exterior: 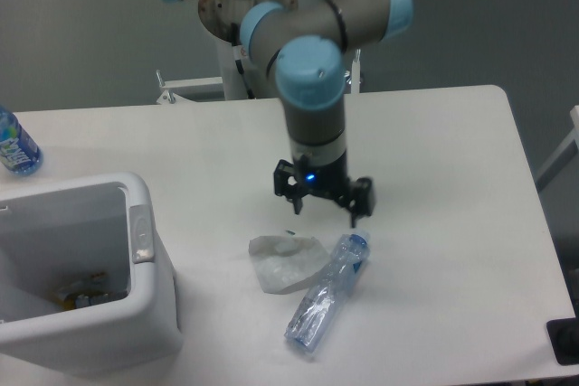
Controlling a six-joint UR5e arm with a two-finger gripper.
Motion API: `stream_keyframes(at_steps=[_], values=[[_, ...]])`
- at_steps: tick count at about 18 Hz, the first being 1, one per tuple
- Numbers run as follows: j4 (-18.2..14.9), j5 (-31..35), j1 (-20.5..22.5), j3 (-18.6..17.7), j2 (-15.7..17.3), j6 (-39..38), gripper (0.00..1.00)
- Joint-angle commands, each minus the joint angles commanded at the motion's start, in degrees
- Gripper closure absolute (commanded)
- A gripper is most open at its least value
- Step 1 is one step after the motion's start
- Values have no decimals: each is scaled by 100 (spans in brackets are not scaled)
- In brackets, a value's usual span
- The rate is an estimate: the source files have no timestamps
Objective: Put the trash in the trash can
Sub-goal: 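Lower the open gripper onto the crumpled clear plastic bag, then close the gripper on the plastic bag and lift it, then carry the bag over the white trash bin and open the gripper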
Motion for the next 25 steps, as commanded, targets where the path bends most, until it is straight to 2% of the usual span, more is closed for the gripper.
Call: stream_keyframes(at_steps=[4, 6, 11, 12, 13, 14, 15, 17, 18, 21, 25], values=[[53, -9, -263, 9, -456, 222, 0], [184, -26, -325, 0, -536, 195, 0], [193, -9, -492, -70, -660, 151, 0], [193, 0, -493, -88, -651, 117, 4], [220, 0, -510, -88, -651, -40, 17], [237, 0, -519, -79, -660, -373, 49], [237, 0, -519, -79, -660, -533, 70], [229, 0, -519, -62, -625, -596, 97], [220, 0, -519, -62, -607, -613, 100], [194, -35, -519, -62, -555, -622, 100], [71, -44, -519, -167, -282, -675, 100]])
